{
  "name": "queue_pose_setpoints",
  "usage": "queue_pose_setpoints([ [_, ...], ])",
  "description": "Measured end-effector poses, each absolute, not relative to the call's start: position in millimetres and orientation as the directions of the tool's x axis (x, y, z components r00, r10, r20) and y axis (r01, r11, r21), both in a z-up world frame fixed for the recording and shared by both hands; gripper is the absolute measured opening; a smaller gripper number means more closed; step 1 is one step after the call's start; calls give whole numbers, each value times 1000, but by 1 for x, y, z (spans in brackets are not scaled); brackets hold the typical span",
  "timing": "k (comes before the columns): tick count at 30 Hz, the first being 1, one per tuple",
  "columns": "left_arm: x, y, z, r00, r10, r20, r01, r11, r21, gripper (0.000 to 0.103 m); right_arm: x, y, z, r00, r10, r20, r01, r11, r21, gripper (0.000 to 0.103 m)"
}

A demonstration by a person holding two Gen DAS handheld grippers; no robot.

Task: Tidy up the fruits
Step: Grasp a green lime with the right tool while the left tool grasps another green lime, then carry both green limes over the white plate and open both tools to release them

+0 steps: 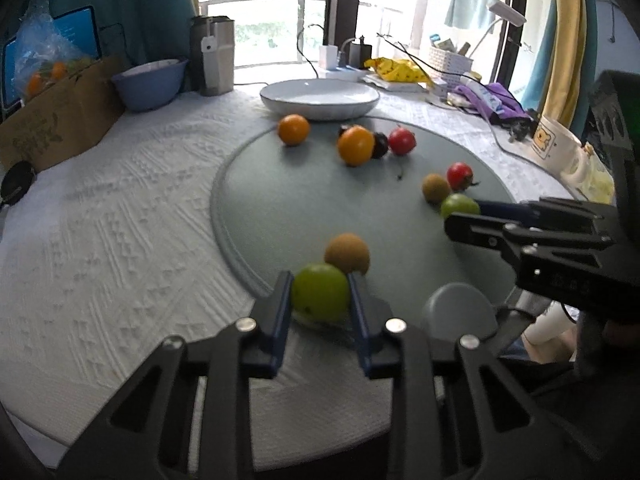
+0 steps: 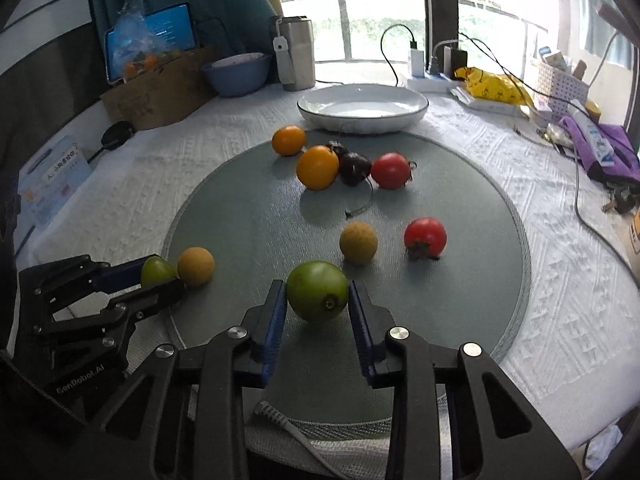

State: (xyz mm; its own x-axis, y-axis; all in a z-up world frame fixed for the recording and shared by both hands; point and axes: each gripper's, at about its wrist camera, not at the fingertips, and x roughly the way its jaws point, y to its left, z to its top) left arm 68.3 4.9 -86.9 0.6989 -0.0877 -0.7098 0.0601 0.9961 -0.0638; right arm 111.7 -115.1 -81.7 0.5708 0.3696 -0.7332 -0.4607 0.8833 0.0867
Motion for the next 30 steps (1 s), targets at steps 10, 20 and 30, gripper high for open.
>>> queue_pose_setpoints([
  [10,93,19,-64,730,-53,-681,20,998,-57,28,133,-114,-60,605,386,-696,-469,880,81,34],
  [20,131,29,-44,754,-51,-655,16,998,-60,28,167,-119,-46,634,384,-671,-454,887,79,34],
  [30,184,46,-38,761,-68,-646,21,997,-80,28,211,-123,-38,654,370,-660,-440,895,66,34],
])
